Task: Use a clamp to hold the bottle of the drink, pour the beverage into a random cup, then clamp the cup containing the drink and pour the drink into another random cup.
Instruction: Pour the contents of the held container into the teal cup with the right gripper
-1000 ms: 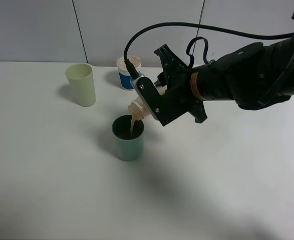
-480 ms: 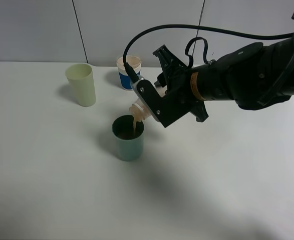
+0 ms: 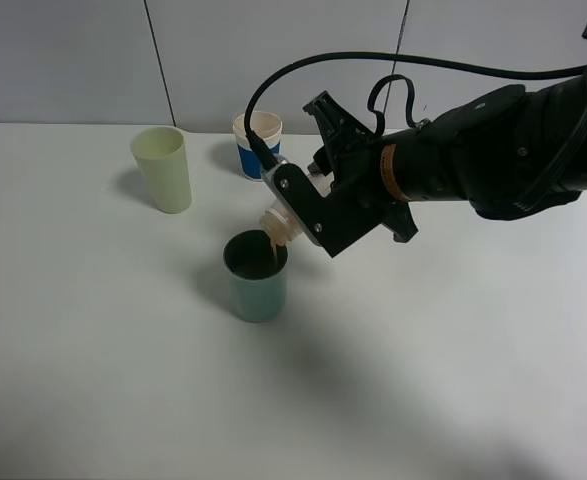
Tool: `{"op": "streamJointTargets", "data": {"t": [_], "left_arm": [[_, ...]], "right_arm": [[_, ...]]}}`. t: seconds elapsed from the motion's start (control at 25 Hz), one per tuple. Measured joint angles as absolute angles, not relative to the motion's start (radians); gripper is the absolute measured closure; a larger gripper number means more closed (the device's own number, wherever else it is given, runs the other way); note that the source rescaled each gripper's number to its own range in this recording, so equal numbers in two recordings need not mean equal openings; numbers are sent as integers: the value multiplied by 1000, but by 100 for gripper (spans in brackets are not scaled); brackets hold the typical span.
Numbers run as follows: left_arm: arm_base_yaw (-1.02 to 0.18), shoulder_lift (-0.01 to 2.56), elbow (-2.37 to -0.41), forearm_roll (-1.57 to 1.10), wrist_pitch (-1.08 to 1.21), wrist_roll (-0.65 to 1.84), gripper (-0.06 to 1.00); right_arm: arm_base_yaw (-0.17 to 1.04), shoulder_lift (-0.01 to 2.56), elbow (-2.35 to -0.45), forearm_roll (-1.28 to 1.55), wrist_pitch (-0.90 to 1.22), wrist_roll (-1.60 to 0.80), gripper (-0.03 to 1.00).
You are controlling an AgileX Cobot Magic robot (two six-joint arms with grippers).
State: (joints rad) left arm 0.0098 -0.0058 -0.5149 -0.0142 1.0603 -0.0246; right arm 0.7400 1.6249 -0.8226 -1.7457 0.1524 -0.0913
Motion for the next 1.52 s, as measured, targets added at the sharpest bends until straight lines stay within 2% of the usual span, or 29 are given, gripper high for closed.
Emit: {"op": "streamJointTargets", "data": {"t": [1.52], "left_arm": [[10,-6,-515,-14,1060,-25,-6]], "right_arm": [[760,1605,-838,-1746,151,-67,93]]}}
